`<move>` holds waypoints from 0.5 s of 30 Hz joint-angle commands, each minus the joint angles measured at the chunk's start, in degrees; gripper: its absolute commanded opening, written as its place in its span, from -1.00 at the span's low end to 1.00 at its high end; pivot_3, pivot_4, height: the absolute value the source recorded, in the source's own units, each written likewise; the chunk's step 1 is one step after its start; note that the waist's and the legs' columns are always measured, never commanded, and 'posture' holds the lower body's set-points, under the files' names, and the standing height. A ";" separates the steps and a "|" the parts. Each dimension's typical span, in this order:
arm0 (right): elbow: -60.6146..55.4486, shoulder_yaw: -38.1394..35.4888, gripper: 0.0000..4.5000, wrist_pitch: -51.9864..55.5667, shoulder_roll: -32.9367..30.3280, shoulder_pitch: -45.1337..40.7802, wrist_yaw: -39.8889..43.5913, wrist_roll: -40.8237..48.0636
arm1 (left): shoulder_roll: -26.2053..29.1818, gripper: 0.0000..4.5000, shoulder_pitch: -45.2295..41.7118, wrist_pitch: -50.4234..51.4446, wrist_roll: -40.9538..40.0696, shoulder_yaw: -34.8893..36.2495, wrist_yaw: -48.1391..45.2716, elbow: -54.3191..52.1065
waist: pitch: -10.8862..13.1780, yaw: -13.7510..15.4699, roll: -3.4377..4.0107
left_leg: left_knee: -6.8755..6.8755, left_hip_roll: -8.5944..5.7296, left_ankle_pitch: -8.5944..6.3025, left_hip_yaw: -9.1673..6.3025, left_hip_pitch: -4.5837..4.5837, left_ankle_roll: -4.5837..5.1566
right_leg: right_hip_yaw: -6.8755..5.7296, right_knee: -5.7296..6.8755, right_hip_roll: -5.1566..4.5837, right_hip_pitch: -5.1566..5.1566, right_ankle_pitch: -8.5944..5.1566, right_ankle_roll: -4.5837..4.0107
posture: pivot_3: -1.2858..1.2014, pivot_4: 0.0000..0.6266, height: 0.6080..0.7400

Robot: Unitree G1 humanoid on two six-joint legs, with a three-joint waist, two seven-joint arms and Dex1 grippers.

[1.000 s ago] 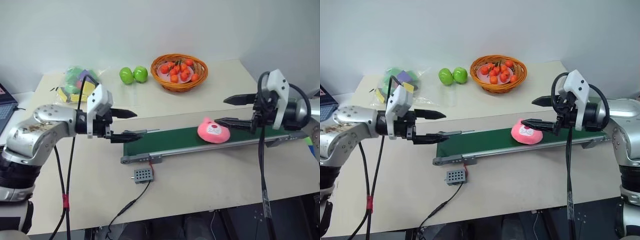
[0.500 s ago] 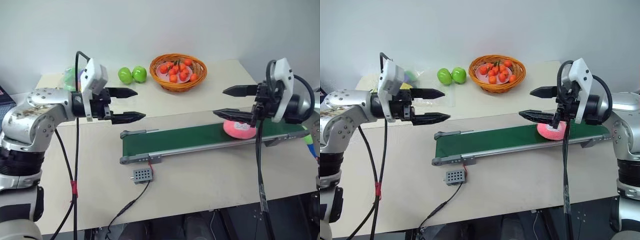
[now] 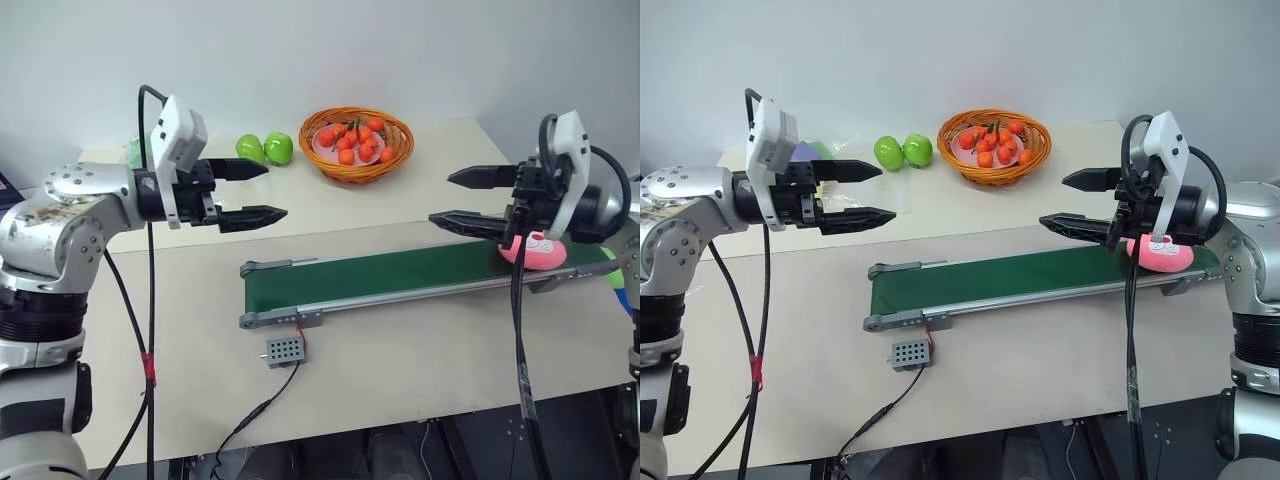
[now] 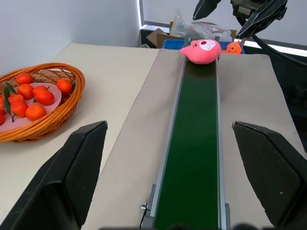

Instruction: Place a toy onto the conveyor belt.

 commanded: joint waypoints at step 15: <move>-1.60 -1.04 1.00 -0.79 -1.14 -0.42 0.23 -0.28 | -0.60 0.98 -2.40 -0.36 1.29 1.82 0.26 -0.43 | 0.00 -0.01 0.00 | -0.01 0.00 0.00 0.00 0.00 0.00 | 0.00 0.00 0.00 0.00 0.00 0.00 | 0.03 -0.52 1.00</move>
